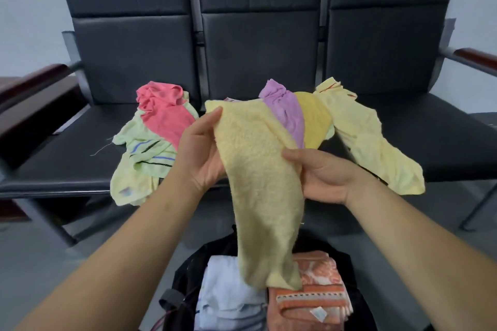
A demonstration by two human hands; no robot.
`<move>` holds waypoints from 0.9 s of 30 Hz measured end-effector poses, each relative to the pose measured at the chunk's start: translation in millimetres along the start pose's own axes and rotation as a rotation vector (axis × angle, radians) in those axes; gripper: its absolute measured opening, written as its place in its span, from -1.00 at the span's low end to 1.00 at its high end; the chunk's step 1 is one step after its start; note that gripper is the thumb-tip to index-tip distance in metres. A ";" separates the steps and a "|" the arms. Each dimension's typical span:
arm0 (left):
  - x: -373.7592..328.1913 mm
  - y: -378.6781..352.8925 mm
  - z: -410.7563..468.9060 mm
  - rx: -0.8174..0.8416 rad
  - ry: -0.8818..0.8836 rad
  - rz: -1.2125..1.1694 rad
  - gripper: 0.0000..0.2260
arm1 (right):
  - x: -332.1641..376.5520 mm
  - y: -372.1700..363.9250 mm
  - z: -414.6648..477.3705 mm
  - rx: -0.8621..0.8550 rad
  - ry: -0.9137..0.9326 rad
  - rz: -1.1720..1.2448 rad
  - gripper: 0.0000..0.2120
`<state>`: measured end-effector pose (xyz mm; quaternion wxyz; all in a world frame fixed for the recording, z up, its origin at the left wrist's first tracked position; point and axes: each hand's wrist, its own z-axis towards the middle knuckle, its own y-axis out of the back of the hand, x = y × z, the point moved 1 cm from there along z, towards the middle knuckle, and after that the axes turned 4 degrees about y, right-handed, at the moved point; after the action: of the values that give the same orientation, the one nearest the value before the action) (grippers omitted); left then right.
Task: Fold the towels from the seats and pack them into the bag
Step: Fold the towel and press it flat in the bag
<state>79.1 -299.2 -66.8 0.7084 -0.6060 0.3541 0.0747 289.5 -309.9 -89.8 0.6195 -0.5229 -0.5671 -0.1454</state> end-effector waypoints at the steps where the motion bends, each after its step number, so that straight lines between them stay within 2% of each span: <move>1: 2.2 3.2 -4.3 -0.033 0.016 0.039 -0.65 | -2.9 0.8 -1.1 -0.013 0.020 0.019 -0.47; 4: 6.0 26.9 2.1 -0.099 0.100 0.219 -0.54 | -5.5 -0.8 18.8 -0.091 0.090 0.074 -0.46; 8: 24.4 51.7 -13.5 0.008 0.326 0.648 -0.38 | -8.2 -6.2 21.7 -0.209 0.147 0.097 -0.38; 10: 36.6 53.8 -9.0 0.005 0.357 0.757 -0.50 | -6.4 -4.2 25.0 -0.230 0.156 0.089 -0.37; 12: 40.7 51.4 -5.1 -0.064 0.310 0.811 -0.60 | -2.2 0.2 26.4 -0.264 0.158 0.110 -0.45; 15: 30.9 43.1 -8.9 -0.134 0.245 0.742 -0.71 | 3.4 13.2 27.1 -0.343 0.181 -0.017 -0.70; 16: 27.6 41.1 -10.8 -0.157 0.225 0.701 -0.74 | 4.1 18.4 26.5 -0.379 0.182 -0.081 -0.73; 17: 25.0 39.6 -12.5 -0.186 0.203 0.663 -0.75 | 4.5 21.8 25.0 -0.386 0.168 -0.100 -0.70; 21: 20.5 27.0 -13.8 -0.251 0.129 0.427 -0.80 | 4.4 20.6 18.0 -0.183 0.139 0.224 -0.54; 24: 12.4 17.3 -15.9 -0.244 0.065 0.315 -0.80 | 2.2 14.1 13.9 -0.078 0.126 0.050 -0.61; 27: 2.4 17.9 -20.7 -0.209 -0.006 0.454 -0.79 | 5.2 5.9 10.0 -0.139 0.240 -0.120 -0.64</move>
<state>62.8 -314.3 -82.9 0.6079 -0.5807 0.4693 0.2700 290.2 -297.2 -90.1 0.6354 -0.5086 -0.5077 -0.2826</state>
